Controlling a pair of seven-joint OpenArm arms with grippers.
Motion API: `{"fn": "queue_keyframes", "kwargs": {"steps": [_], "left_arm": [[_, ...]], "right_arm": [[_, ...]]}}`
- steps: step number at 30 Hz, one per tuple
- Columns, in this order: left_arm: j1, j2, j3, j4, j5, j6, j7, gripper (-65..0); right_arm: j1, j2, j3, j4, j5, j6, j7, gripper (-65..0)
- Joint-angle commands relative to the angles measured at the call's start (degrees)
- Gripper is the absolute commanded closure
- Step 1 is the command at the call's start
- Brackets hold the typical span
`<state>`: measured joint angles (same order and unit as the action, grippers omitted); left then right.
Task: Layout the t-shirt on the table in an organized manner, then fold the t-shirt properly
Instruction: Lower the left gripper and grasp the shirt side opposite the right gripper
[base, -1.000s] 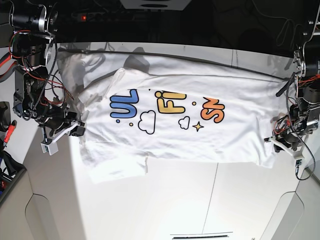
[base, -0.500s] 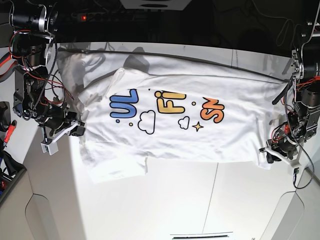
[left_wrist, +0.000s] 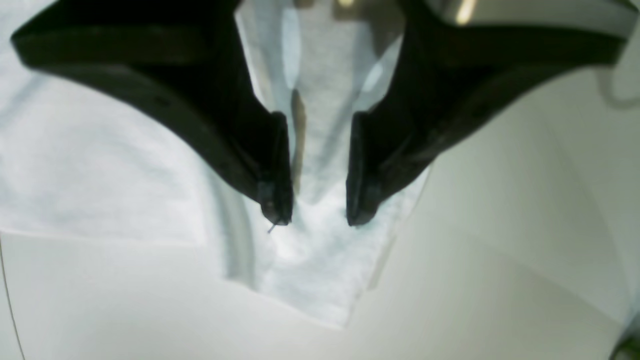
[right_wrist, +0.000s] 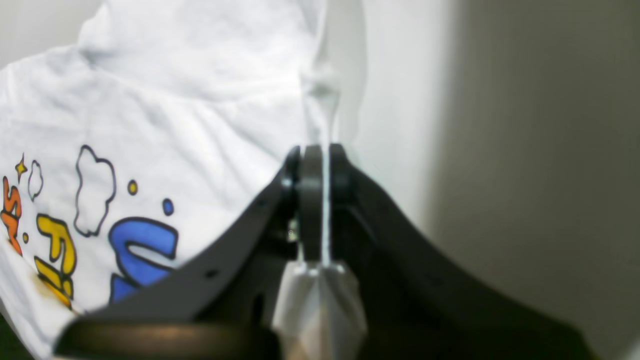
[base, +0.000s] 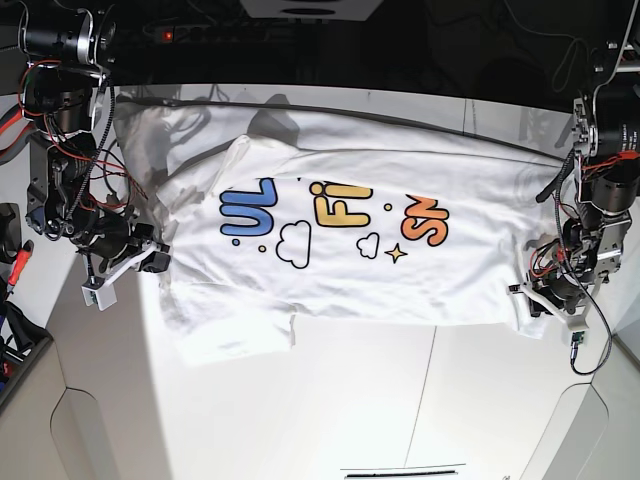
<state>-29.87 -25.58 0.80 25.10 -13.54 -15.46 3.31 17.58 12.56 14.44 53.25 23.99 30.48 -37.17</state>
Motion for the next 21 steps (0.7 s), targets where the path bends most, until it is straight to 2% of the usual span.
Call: {"fn": "queue_keyframes", "kwargs": {"steps": [1, 11, 14, 18, 21], "left_arm": [[-1.42, -0.96, -0.04, 0.2, -0.31, -0.11, -1.57, -22.2], [-0.92, -0.83, -0.07, -6.54, -1.07, -0.17, -2.12, -22.2], [-0.09, -0.22, -0.07, -6.54, -3.06, -0.28, -0.87, -21.9], [0.72, 1.49, -0.07, -6.54, -3.87, -2.16, -0.07, -14.2], [0.7, 2.1, -0.07, -6.49, -3.87, -2.12, -0.09, -1.7]], "right_arm": [[0.63, 0.61, 0.04, 0.79, -0.39, -0.04, -0.44, 0.0], [0.63, 0.61, 0.04, 0.79, -0.39, -0.02, -0.42, 0.0], [0.63, 0.61, 0.04, 0.79, -0.39, -0.02, -0.42, 0.0], [0.63, 0.59, 0.04, 0.79, -0.37, -0.02, -0.42, 0.0], [0.63, 0.61, 0.04, 0.79, -0.39, -0.02, -0.44, 0.0]]}}
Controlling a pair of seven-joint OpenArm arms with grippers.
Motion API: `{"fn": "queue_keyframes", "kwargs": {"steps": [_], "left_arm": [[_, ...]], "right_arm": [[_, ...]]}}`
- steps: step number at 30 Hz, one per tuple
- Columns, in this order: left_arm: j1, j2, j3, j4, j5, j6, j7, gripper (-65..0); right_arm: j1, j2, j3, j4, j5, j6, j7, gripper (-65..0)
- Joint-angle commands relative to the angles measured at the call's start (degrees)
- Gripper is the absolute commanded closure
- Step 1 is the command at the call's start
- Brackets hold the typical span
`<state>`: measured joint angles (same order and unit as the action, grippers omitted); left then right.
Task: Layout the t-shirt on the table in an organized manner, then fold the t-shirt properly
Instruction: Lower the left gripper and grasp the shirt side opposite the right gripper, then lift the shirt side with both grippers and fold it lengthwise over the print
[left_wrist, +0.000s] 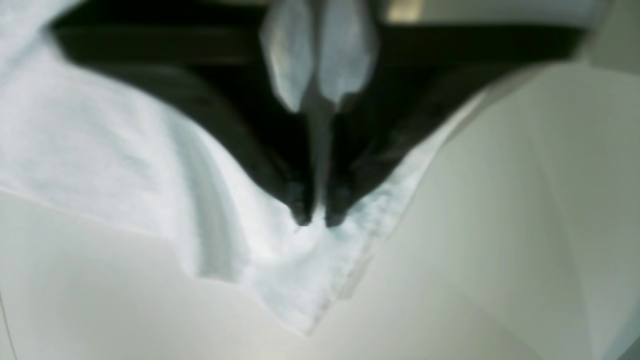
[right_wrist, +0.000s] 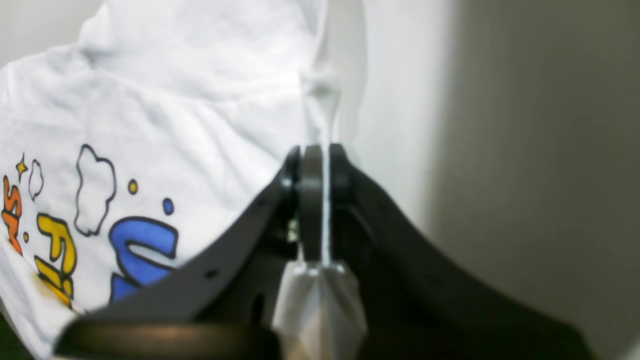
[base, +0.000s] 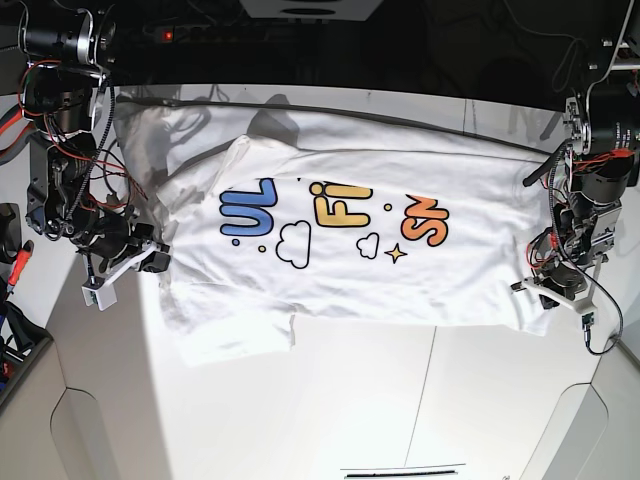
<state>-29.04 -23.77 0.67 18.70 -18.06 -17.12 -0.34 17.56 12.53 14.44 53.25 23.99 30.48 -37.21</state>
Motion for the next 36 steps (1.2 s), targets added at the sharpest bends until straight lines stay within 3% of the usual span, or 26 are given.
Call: {"fn": "queue_keyframes", "kwargs": {"steps": [1, 7, 11, 23, 29, 36], "left_arm": [[-0.15, 0.28, 0.07, 0.04, 0.66, -0.46, 3.58, 0.0], [-0.13, 0.24, 0.07, 1.38, 0.68, -0.83, 4.39, 0.0], [-0.13, 0.24, 0.07, 2.82, 0.68, -3.69, 4.68, 0.0], [-0.13, -0.48, 0.07, 5.38, -2.4, -3.72, 5.35, 0.0], [-0.13, -1.33, 0.07, 6.97, -6.75, -8.98, 7.04, 0.0], [-0.07, -2.93, 0.07, 9.51, -7.93, -9.46, 10.08, 0.0]], "right_arm": [[0.66, 0.63, 0.04, 0.79, -0.39, -0.04, -0.39, 0.0], [0.66, 0.63, 0.04, 0.79, 0.44, -0.04, -0.39, 0.0], [0.68, 0.63, 0.07, 0.79, 3.17, -0.04, -0.39, 0.0], [0.68, 0.61, 0.07, 0.79, 3.5, 0.0, -0.59, 0.0], [0.68, 0.61, 0.07, 0.81, 5.07, 1.51, -0.59, 0.0], [0.63, 0.63, 0.07, 3.39, 6.49, 2.58, -2.86, 0.0]]}}
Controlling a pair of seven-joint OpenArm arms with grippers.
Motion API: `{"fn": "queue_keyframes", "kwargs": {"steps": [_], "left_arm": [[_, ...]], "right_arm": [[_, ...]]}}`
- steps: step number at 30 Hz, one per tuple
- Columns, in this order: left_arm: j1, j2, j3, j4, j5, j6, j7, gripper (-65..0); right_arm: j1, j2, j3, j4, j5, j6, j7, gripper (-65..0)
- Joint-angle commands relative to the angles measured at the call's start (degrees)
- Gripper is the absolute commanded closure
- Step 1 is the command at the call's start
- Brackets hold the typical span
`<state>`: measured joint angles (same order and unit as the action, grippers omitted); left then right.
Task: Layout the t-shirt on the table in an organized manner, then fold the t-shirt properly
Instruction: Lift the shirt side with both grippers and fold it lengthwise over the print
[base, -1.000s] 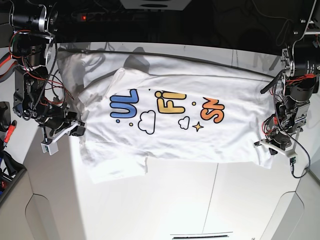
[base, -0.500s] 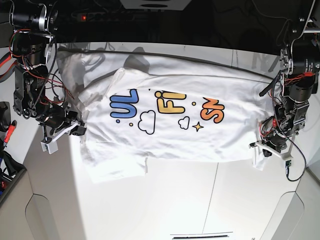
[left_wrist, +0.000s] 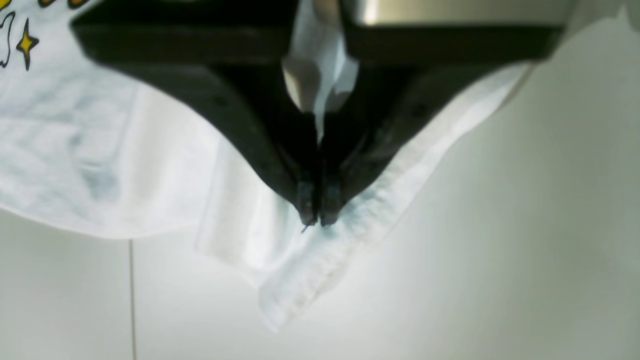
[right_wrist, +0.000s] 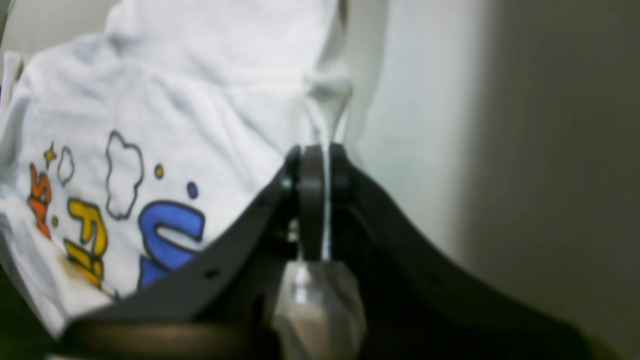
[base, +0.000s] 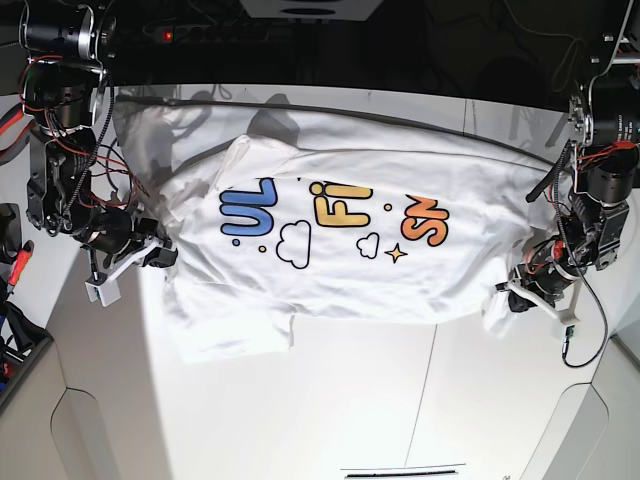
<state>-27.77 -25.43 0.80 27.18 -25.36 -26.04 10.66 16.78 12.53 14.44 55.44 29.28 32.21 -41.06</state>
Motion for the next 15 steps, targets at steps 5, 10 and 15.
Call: {"fn": "queue_keyframes", "kwargs": {"steps": [5, 10, 15], "left_arm": [[-1.25, -3.5, -0.74, 1.16, -5.55, -5.42, 0.98, 0.0], [-1.25, -4.17, -6.14, 1.16, -9.35, -11.15, 5.79, 0.0], [-1.22, -5.01, -12.9, 1.16, -14.47, -13.96, 12.07, 0.0]], "right_arm": [[1.44, 0.63, 0.07, 8.13, 1.2, 0.83, -0.98, 0.0], [1.42, 0.61, 0.07, 15.17, 1.92, 0.83, -4.92, 0.0], [0.31, 0.66, 0.07, 19.5, 2.91, 0.83, -6.97, 0.0]]}}
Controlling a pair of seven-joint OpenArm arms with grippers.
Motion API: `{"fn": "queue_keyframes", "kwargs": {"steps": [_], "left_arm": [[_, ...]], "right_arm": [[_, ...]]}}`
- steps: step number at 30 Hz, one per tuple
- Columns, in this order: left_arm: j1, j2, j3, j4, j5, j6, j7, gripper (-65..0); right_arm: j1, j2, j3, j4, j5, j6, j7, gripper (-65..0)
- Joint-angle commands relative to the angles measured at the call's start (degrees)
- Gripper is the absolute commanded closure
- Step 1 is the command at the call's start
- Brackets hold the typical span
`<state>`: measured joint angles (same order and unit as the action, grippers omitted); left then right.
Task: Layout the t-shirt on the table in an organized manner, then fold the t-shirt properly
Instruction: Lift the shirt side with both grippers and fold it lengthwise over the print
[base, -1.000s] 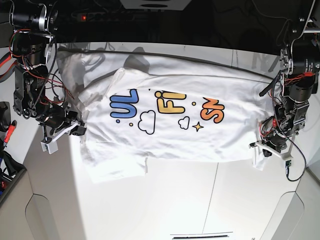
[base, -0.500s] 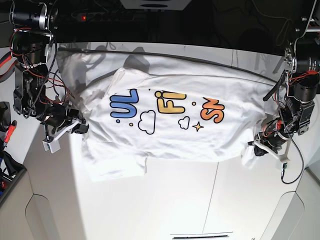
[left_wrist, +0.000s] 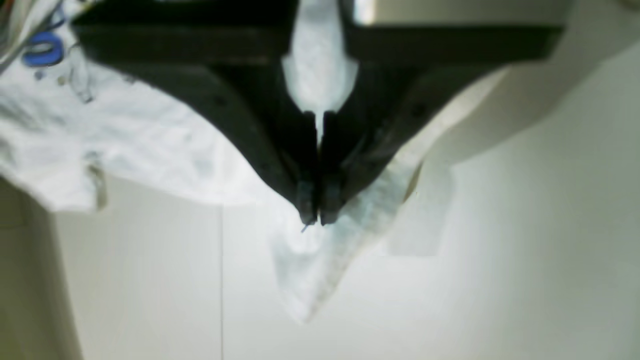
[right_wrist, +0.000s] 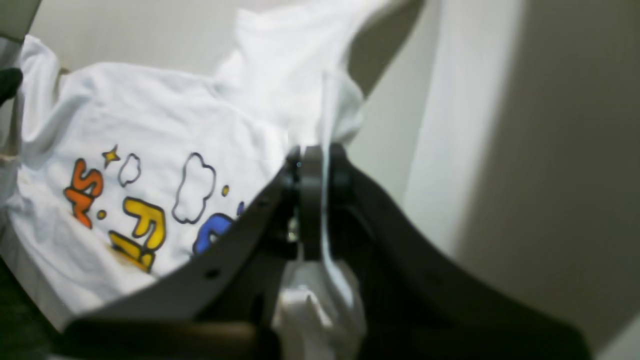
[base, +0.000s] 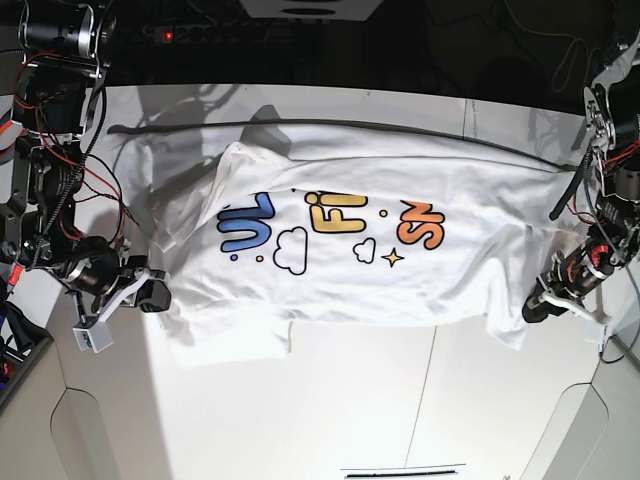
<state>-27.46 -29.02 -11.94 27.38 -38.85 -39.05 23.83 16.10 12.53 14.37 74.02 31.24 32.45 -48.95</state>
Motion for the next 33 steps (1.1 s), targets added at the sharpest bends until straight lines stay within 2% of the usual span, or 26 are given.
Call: {"fn": "queue_keyframes", "kwargs": {"steps": [1, 4, 8, 12, 17, 22, 26, 29, 33], "left_arm": [[-1.53, -1.73, -1.14, 0.96, -2.05, -0.95, 0.11, 0.0], [-1.16, -3.17, -2.56, 0.98, -5.81, -0.95, 3.1, 0.0], [0.57, -5.22, -2.62, 1.51, -10.27, -0.95, 4.17, 0.0], [4.11, -6.23, -2.78, 5.79, -13.73, -0.95, 7.48, 0.0], [10.45, -6.4, -3.43, 15.32, -14.16, -0.95, 7.74, 0.0], [15.52, -6.38, -8.59, 22.56, -14.1, -0.95, 7.87, 0.0], [18.47, -6.36, -12.92, 25.31, -14.32, -0.95, 9.75, 0.0], [20.33, -6.38, -14.62, 25.99, -16.81, -0.95, 12.11, 0.0], [22.29, -6.38, -15.52, 26.01, -19.74, -0.95, 15.34, 0.0]], "right_arm": [[0.24, 0.66, 0.13, 1.75, 0.94, 0.59, 0.94, 0.0], [-2.62, 0.66, 0.13, 4.0, 0.87, 0.59, 0.94, 0.0], [-6.23, 0.7, 0.31, 6.93, 0.68, 0.59, 0.98, 0.0], [-8.26, 0.79, 1.86, 8.7, 0.46, 0.59, 1.16, 0.0], [-8.35, 0.81, 6.01, 8.79, 0.55, 0.96, 1.14, 0.0], [-8.37, 0.81, 9.57, 8.79, 0.94, 1.03, 0.28, 0.0], [-8.46, 0.79, 10.27, 8.81, 3.37, 1.03, -1.49, 0.0], [-9.73, 0.79, 10.25, 9.68, 5.81, 1.03, -2.27, 0.0], [-14.08, 0.79, 10.27, 14.93, 6.19, 1.03, -2.34, 0.0]]}}
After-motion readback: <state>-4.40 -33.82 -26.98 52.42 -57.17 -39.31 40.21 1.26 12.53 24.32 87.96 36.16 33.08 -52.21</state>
